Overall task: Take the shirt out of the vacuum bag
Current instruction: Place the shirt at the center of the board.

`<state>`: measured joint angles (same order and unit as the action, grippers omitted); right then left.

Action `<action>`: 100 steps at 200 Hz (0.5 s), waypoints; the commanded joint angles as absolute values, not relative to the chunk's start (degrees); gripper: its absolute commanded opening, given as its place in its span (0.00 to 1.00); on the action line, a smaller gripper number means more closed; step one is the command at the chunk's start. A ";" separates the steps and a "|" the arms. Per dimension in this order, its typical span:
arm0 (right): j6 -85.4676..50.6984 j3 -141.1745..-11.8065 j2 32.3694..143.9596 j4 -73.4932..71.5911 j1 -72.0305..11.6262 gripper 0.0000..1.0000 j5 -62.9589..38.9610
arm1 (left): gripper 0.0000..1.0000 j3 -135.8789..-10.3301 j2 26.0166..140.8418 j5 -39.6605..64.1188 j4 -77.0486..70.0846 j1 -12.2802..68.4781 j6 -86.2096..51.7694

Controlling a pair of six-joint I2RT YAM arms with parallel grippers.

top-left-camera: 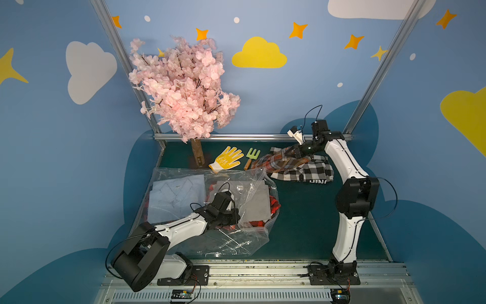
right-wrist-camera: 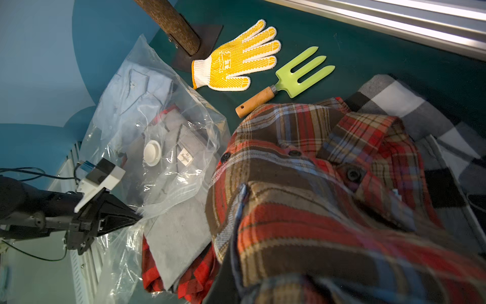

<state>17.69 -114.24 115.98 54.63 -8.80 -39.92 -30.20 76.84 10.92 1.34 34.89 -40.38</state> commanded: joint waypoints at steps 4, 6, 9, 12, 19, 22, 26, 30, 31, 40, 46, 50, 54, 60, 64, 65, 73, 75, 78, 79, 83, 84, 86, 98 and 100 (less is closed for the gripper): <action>11.97 -103.01 106.76 51.02 -8.53 0.00 -37.12 | 0.03 -28.96 77.66 11.51 2.72 35.11 -40.34; 11.45 -101.54 105.90 50.24 -8.53 0.00 -36.99 | 0.03 -28.97 77.62 11.51 2.77 35.14 -40.26; 10.76 -99.34 104.71 49.09 -8.53 0.00 -36.98 | 0.03 -28.90 77.61 11.51 2.73 35.15 -40.26; 10.14 -97.07 103.44 47.93 -8.45 0.00 -36.87 | 0.03 -28.91 77.62 11.51 2.75 35.16 -40.25; 8.50 -91.86 100.78 45.14 -8.39 0.00 -36.54 | 0.03 -28.96 77.53 11.51 2.72 35.09 -40.20; 7.65 -89.74 99.64 43.81 -8.36 0.00 -36.26 | 0.02 -28.94 77.53 11.51 2.68 35.14 -40.17; 6.63 -87.12 98.23 42.54 -8.35 0.00 -35.84 | 0.03 -28.92 77.56 11.56 2.64 35.11 -40.12; 5.59 -84.66 97.05 41.32 -8.35 0.00 -35.40 | 0.02 -28.93 77.48 11.60 2.71 35.12 -40.04; 5.39 -84.12 96.77 41.14 -8.31 0.00 -35.23 | 0.02 -28.92 77.46 11.60 2.72 35.09 -40.01; 3.44 -79.65 94.58 39.61 -8.19 0.00 -34.44 | 0.03 -28.92 77.43 11.51 2.72 35.07 -39.99; 2.07 -76.71 93.36 38.86 -8.02 0.00 -34.00 | 0.03 -28.87 77.48 11.59 2.60 35.10 -39.99; 1.41 -75.12 92.65 38.61 -8.00 0.00 -33.90 | 0.03 -28.85 77.45 11.60 2.55 35.10 -39.91; 0.97 -73.71 92.06 38.59 -7.87 0.00 -33.78 | 0.03 -28.83 77.44 11.67 2.55 35.07 -39.90; 0.29 -71.75 91.13 38.58 -7.70 0.00 -33.52 | 0.03 -28.85 77.53 11.69 2.55 35.03 -39.82; -0.33 -70.55 90.50 38.52 -7.61 0.00 -33.10 | 0.03 -28.83 77.60 11.69 2.55 35.04 -39.77; -0.52 -70.25 90.43 38.55 -7.58 0.00 -33.07 | 0.03 -28.87 77.60 11.73 2.55 35.01 -39.75; -1.65 -68.06 89.40 38.68 -7.34 0.01 -32.83 | 0.03 -28.83 77.76 11.77 2.46 35.05 -39.66; -2.02 -67.53 89.15 38.74 -7.24 0.02 -32.79 | 0.03 -28.87 77.78 11.78 2.46 35.06 -39.64; -2.50 -66.79 88.83 38.80 -7.15 0.04 -32.55 | 0.03 -28.83 77.78 11.82 2.46 35.07 -39.64; -2.57 -66.49 88.71 38.82 -7.09 0.04 -32.45 | 0.03 -28.83 77.78 11.84 2.46 35.07 -39.64; -3.63 -65.55 88.19 38.97 -6.97 0.07 -32.10 | 0.03 -28.83 77.83 11.85 2.42 35.07 -39.56; -3.83 -65.25 88.04 39.00 -6.91 0.08 -32.05 | 0.03 -28.83 77.81 11.86 2.40 35.12 -39.56; -4.25 -64.70 87.75 39.02 -6.83 0.09 -32.05 | 0.03 -28.87 77.79 11.84 2.38 35.12 -39.55; -7.16 -61.69 86.24 38.82 -6.19 0.17 -32.81 | 0.03 -28.75 77.78 11.78 2.22 35.04 -39.64; -7.94 -61.01 85.94 38.60 -6.03 0.20 -32.86 | 0.03 -28.79 77.78 11.82 2.14 35.02 -39.64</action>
